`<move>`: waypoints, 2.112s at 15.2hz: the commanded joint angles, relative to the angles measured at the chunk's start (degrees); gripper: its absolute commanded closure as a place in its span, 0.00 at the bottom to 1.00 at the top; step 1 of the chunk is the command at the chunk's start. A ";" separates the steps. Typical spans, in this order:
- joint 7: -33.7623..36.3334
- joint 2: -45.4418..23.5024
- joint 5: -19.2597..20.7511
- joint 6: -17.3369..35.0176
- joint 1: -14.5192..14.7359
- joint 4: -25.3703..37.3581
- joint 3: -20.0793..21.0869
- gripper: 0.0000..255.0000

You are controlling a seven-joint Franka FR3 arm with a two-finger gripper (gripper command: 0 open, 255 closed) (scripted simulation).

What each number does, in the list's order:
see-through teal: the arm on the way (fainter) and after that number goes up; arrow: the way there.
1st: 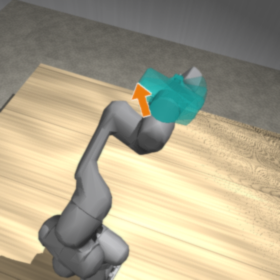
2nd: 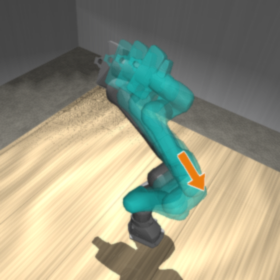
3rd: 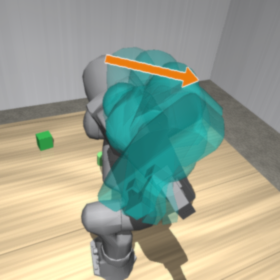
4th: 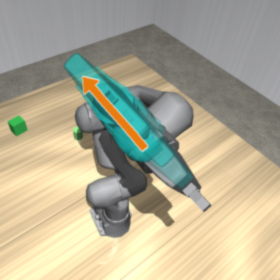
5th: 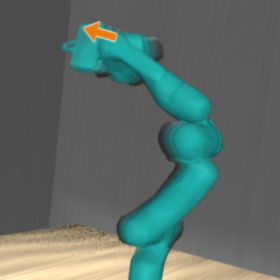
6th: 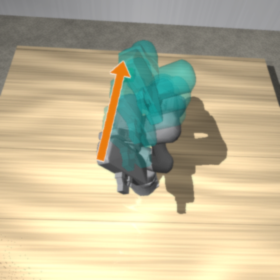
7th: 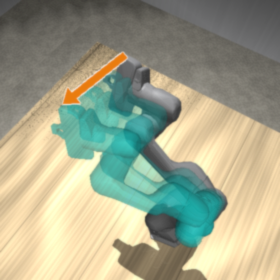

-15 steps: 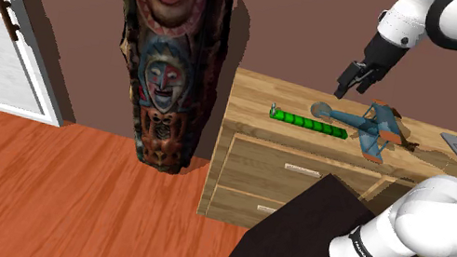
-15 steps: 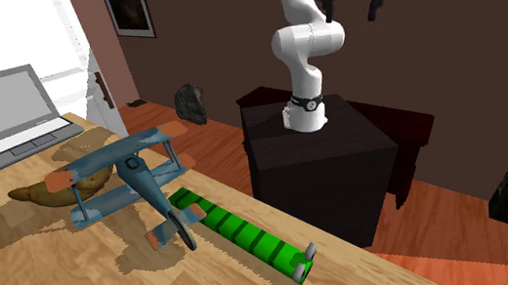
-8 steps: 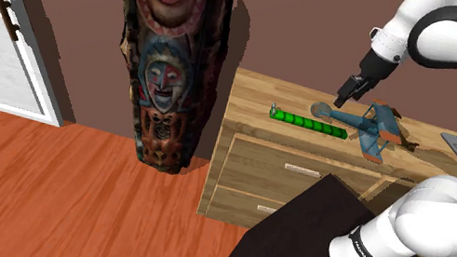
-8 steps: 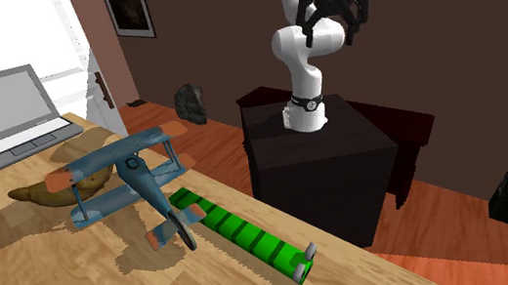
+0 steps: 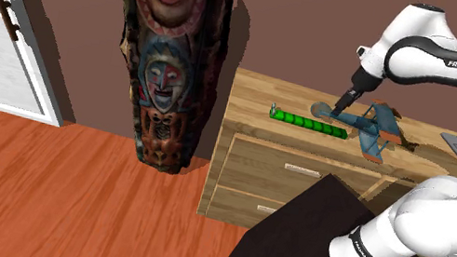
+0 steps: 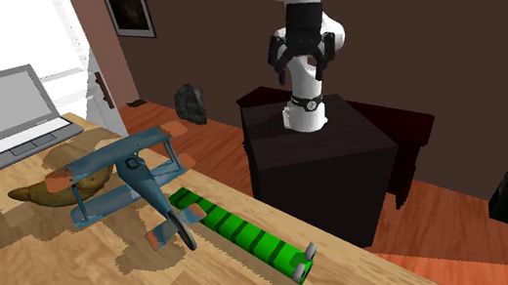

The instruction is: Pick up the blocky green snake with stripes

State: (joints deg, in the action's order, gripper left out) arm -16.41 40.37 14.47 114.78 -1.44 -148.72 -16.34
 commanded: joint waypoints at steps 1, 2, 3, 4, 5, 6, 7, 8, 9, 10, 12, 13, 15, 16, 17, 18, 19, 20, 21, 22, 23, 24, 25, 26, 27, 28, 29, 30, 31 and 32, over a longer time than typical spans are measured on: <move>-4.34 -3.25 1.57 4.11 -0.06 -0.37 -3.26 0.00; -6.30 -4.91 2.12 5.93 0.07 -0.33 -4.73 0.00; -8.30 -6.69 2.54 7.76 0.23 -0.18 -6.19 0.00; -10.31 -8.57 2.88 9.59 0.51 0.06 -7.69 0.00; -12.38 -10.55 3.07 11.41 0.84 0.41 -9.19 0.00; -14.51 -12.63 3.11 13.24 1.23 0.86 -10.69 0.00; -16.70 -14.79 2.97 15.05 1.73 1.40 -12.22 0.00; -18.98 -17.06 2.63 16.84 2.30 2.03 -13.75 0.00; -21.37 -19.41 2.06 18.60 2.96 2.75 -15.29 0.00; -23.90 -21.85 1.23 20.33 3.70 3.56 -16.84 0.00; -29.48 -27.02 -1.42 23.64 5.39 5.44 -19.89 0.00; -32.60 -29.77 -3.31 25.20 6.30 6.50 -21.35 0.00; -39.66 -35.63 -8.48 28.00 7.90 8.89 -23.81 0.00; -43.61 -38.74 -11.75 29.16 8.47 10.24 -24.68 0.00; -47.75 -41.92 -15.37 30.13 8.67 11.71 -25.13 0.00; -51.95 -45.12 -19.15 30.88 8.48 13.30 -25.14 0.00; -55.99 -48.23 -22.77 31.41 7.58 15.01 -24.42 0.00; -59.72 -51.20 -26.03 31.79 6.21 16.83 -23.24 0.00; -63.13 -54.03 -28.93 32.03 4.71 18.74 -21.93 0.00; -66.15 -56.69 -31.33 32.19 2.95 20.72 -20.38 0.00; -68.91 -59.26 -33.45 32.26 1.31 22.77 -18.95 0.00; -71.36 -61.72 -35.17 32.29 -0.39 24.88 -17.48 0.00; -73.54 -64.11 -36.59 32.28 -2.05 27.06 -16.04 0.00; -74.42 -65.14 -37.08 32.27 -2.85 28.06 -15.34 0.00; -74.79 -65.74 -37.62 32.81 -3.21 28.08 -14.87 0.00; -75.17 -66.35 -38.17 33.34 -3.56 28.11 -14.42 0.00; -75.55 -66.97 -38.73 33.87 -3.91 28.16 -13.97 0.00; -75.93 -67.59 -39.27 34.39 -4.26 28.22 -13.51 0.00; -76.31 -68.21 -39.82 34.90 -4.61 28.29 -13.05 0.00; -76.69 -68.84 -40.36 35.41 -4.97 28.38 -12.58 0.00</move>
State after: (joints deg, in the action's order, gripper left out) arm -92.52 -27.81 -25.28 149.66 -5.90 -120.44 -29.41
